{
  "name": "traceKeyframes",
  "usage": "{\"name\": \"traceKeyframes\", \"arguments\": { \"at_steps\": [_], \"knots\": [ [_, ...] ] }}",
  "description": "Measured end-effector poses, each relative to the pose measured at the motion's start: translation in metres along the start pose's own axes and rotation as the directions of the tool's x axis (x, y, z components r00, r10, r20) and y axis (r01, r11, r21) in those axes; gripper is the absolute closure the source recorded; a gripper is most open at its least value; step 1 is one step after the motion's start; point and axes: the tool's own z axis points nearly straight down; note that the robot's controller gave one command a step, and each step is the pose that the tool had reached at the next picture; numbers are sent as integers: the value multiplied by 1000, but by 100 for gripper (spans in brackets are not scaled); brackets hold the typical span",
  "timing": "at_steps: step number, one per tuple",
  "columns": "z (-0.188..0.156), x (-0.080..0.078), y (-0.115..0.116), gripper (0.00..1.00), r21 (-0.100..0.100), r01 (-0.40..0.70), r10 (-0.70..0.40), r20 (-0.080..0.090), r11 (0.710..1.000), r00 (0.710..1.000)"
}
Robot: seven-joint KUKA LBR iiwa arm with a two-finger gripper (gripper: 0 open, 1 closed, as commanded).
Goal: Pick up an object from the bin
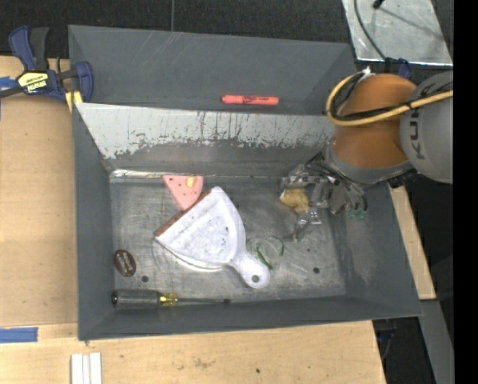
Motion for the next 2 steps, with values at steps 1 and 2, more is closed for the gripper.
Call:
{"name": "traceKeyframes", "arguments": {
  "at_steps": [1, 2],
  "knots": [
    [16, 3, -56, 100, 4, 163, -163, 3, 987, 987],
    [16, 3, -56, 100, 4, 163, -163, 3, 987, 987]
  ]
}}
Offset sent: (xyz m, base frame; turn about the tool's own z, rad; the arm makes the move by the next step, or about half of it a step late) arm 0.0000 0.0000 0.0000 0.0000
